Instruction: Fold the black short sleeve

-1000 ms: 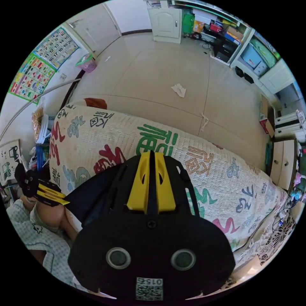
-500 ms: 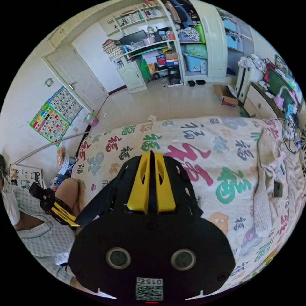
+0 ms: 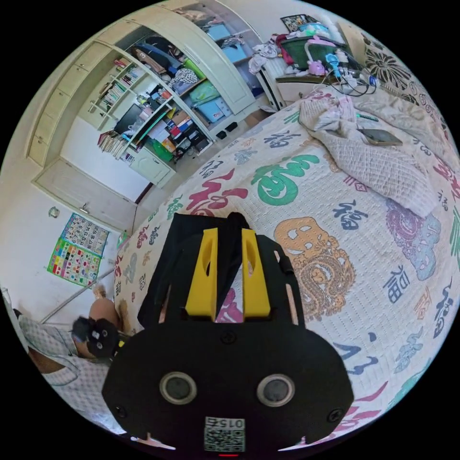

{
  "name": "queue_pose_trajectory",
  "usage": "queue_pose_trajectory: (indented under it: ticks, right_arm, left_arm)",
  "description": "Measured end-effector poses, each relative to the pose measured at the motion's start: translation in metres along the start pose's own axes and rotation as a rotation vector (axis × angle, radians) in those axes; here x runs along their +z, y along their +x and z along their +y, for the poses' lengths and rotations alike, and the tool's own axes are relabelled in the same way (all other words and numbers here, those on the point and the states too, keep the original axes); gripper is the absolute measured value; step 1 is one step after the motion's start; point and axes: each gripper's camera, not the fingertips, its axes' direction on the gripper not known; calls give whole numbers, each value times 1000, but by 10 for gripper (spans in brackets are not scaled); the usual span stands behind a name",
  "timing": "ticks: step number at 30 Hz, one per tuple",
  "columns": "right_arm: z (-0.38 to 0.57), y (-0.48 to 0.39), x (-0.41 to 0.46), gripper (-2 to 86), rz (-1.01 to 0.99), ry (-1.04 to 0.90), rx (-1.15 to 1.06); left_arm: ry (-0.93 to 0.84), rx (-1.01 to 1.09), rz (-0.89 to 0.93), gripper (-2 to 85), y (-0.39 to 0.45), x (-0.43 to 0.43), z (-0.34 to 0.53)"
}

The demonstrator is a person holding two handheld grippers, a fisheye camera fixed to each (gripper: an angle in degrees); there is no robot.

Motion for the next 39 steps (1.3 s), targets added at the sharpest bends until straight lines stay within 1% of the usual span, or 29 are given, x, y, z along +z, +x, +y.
queue_pose_trajectory:
  ticks: [1,2,3,4,5,7,8,10,12,14,15,16,18,20,22,24,25,27,29,30,31,32,33,34,35,36,37,38,39]
  right_arm:
    - [21,-6,-13,96,0,-31,-34]
    - [45,-12,-23,99,8,-64,-54]
    - [58,-14,-27,101,19,-73,-50]
    - [83,-20,-31,103,21,-86,-52]
    - [106,-25,-31,105,23,-117,-44]
    - [137,-31,-23,108,28,-157,-18]
    - [154,-36,-13,110,14,-217,-15]
    - [174,-41,-2,115,19,-274,2]
    - [190,-43,3,109,61,-301,20]
    - [206,-41,-5,56,155,-257,45]
    - [209,-38,-7,42,169,-253,56]
    - [216,-29,-13,25,144,-247,100]
    - [226,-9,-23,19,50,-234,199]
    - [238,12,-37,24,-33,-217,291]
    - [246,18,-49,41,-30,-206,324]
    - [250,18,-63,72,-11,-183,328]
    - [252,14,-71,93,-21,-163,318]
    - [252,8,-74,120,-49,-157,297]
    - [251,-3,-65,134,-48,-199,249]
    - [250,-6,-60,136,-42,-213,234]
    - [250,-11,-51,132,-18,-249,204]
    - [253,-13,-43,118,25,-267,190]
    - [254,-13,-42,106,52,-261,194]
    - [257,-12,-43,84,89,-247,209]
    - [260,-9,-44,65,87,-253,231]
    - [261,-8,-46,52,71,-259,242]
    - [263,-5,-50,24,12,-263,273]
    - [267,-2,-56,17,-53,-244,303]
    - [269,-1,-59,13,-71,-234,314]
  left_arm:
    - [59,-6,93,58,-11,-22,-5]
    - [149,-28,144,57,-27,-49,-9]
    - [202,-43,154,57,-36,-63,-11]
    - [305,-87,124,54,-57,-89,-15]
    - [377,-158,21,51,-78,-110,-22]
    - [419,-277,-147,41,-112,-120,-37]
    - [394,-329,-160,38,-136,-113,-53]
    - [328,-333,-82,38,-164,-92,-83]
    - [273,-332,-62,40,-182,-66,-114]
    - [240,-299,-24,45,-194,-33,-153]
    - [232,-294,-3,46,-198,-25,-162]
    - [217,-299,44,48,-206,-10,-175]
    - [231,-317,124,43,-220,4,-185]
    - [286,-304,236,49,-234,-1,-186]
    - [305,-247,314,59,-240,-19,-180]
    - [310,-195,300,70,-240,-47,-158]
    - [313,-176,247,81,-239,-65,-135]
    - [272,-217,116,96,-242,-86,-94]
    - [150,-300,-68,129,-249,-99,-43]
    - [123,-320,-91,131,-250,-99,-32]
    - [93,-361,-77,133,-254,-96,-14]
    - [63,-374,18,132,-259,-86,-5]
    - [32,-377,70,131,-261,-78,-4]
    - [-32,-379,160,130,-265,-60,-7]
    - [-91,-383,188,121,-267,-44,-14]
    - [-89,-392,168,117,-267,-41,-17]
    - [-100,-393,145,100,-269,-41,-24]
    - [-122,-376,142,70,-270,-41,-30]
    - [-125,-373,143,49,-271,-42,-31]
